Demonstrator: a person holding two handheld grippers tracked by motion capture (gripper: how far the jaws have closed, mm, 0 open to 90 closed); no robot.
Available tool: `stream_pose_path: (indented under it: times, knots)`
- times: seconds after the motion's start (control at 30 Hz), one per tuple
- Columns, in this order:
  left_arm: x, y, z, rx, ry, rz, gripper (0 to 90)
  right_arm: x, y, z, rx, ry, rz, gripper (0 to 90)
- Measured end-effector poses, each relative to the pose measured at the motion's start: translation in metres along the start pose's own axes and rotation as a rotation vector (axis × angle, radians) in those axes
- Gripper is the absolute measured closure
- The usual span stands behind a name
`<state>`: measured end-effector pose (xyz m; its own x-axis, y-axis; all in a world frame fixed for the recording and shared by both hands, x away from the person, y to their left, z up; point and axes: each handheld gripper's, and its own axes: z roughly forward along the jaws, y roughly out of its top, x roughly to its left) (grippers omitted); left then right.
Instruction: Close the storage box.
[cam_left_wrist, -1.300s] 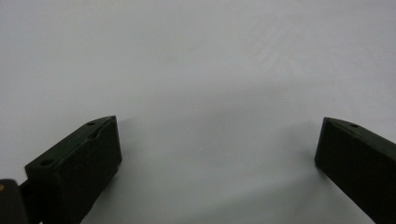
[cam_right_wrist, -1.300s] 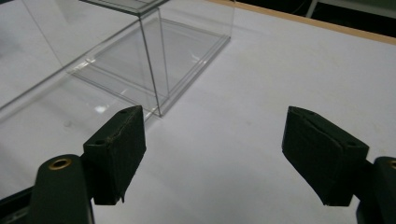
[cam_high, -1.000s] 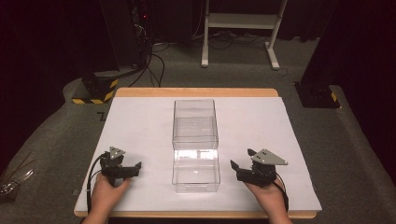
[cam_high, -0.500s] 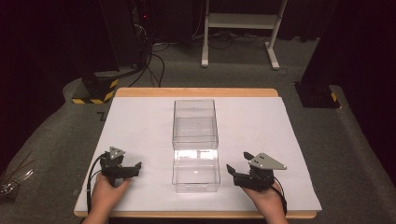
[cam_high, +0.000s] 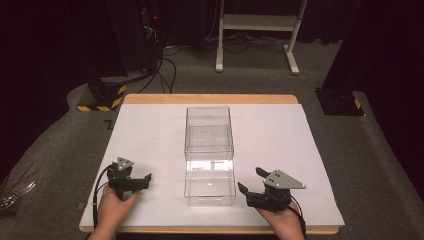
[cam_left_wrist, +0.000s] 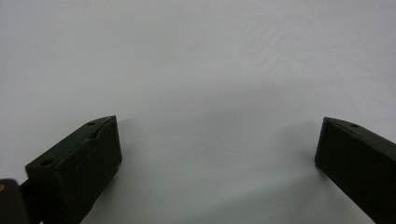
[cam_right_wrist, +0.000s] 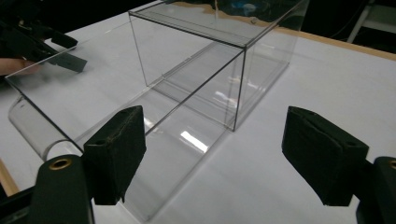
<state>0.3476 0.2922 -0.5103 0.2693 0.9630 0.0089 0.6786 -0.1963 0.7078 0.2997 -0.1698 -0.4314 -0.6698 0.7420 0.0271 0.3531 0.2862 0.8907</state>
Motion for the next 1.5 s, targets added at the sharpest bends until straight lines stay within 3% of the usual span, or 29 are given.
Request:
stream_pose_path:
  times: [0.2,0.43,1.0,1.5]
  knots:
    - [0.0,0.0,0.0,0.0,0.0,0.0,0.6,0.009,-0.001,0.0,-0.017,0.06,0.003,21.9]
    - [0.0,0.0,0.0,0.0,0.0,0.0,0.6,0.017,-0.002,0.001,-0.014,0.097,-0.002,22.3]
    - [0.0,0.0,0.0,0.0,0.0,0.0,0.6,0.023,-0.01,0.011,0.026,0.117,-0.023,22.4]
    - [0.0,0.0,0.0,0.001,0.0,0.0,0.6,0.02,-0.008,0.023,0.004,0.1,-0.005,21.8]
